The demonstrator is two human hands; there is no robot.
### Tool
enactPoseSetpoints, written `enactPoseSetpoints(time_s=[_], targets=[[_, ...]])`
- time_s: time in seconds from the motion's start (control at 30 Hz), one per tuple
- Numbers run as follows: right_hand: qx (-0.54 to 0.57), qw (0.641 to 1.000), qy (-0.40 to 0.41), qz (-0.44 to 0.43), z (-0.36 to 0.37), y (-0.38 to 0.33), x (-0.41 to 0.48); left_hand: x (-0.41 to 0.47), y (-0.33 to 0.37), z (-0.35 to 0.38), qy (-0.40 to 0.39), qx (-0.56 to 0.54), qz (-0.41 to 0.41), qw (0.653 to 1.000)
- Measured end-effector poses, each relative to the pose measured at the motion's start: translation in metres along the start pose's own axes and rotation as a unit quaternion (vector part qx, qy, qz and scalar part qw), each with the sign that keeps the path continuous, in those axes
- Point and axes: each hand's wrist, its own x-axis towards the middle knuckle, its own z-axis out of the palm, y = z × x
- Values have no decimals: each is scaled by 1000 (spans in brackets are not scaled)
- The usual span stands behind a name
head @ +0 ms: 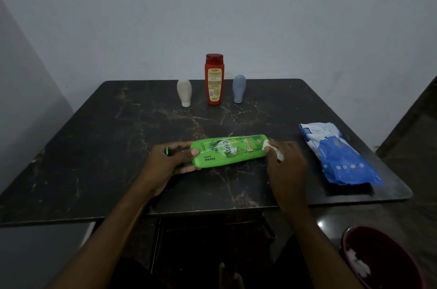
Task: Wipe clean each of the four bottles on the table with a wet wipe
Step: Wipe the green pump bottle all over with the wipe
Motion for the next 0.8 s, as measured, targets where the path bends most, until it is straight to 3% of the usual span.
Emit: enactPoseSetpoints(time_s=[0.27, 0.37, 0.53, 0.7, 0.8], targets=[[-34, 999, -2, 10, 5, -12, -9, 3, -11, -7, -7, 25, 13, 1000], [-17, 998, -36, 41, 18, -31, -24, 3, -13, -5, -4, 24, 18, 1000], [-7, 989, -67, -131, 46, -70, -65, -1, -13, -5, 4, 29, 33, 999], [2, 980, -88, -178, 47, -69, -68, -4, -12, -5, 4, 29, 37, 999], [20, 991, -94, -97, 30, -51, -49, -4, -12, -6, -13, 21, 39, 999]])
